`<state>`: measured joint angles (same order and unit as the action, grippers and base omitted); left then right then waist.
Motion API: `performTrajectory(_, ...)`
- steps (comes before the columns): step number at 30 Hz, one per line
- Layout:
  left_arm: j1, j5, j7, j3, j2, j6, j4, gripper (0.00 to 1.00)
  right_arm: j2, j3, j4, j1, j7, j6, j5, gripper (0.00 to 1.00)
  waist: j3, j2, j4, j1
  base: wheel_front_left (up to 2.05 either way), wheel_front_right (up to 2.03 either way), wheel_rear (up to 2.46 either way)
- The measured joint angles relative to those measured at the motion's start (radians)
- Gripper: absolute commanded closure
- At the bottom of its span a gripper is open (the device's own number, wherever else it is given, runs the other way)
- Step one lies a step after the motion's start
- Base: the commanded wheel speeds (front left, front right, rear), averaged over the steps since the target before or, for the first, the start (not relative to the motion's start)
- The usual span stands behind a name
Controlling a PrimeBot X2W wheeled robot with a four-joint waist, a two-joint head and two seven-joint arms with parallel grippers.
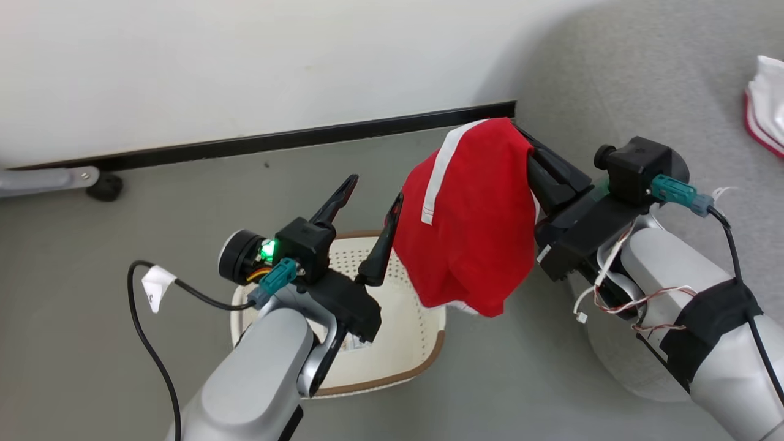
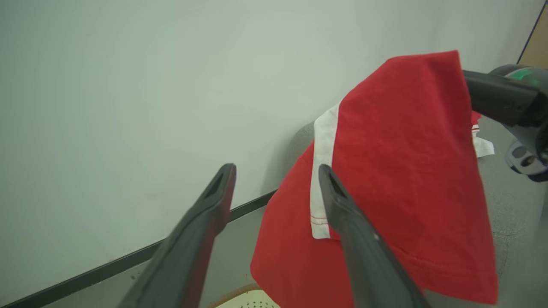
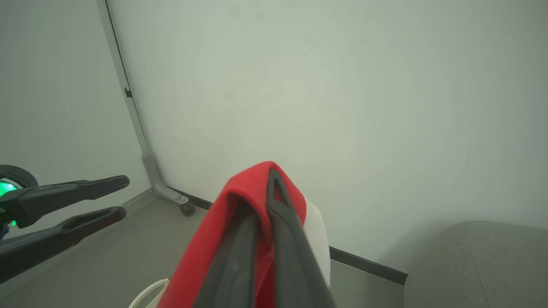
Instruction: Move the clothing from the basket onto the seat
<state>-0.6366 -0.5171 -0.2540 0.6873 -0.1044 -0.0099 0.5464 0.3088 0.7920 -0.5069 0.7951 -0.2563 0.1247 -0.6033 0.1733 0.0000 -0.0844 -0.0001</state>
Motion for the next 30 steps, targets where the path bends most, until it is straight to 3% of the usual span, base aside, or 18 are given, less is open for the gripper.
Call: performTrajectory(30,0.07,0.022,0.0,-0.038,0.025,-0.036,0.002,0.0,0.012,-0.088,0.131,-0.05,0.0,0.0,-0.012,1.0,0.0,0.0,-0.349,0.0002,0.0,0.0,0.0)
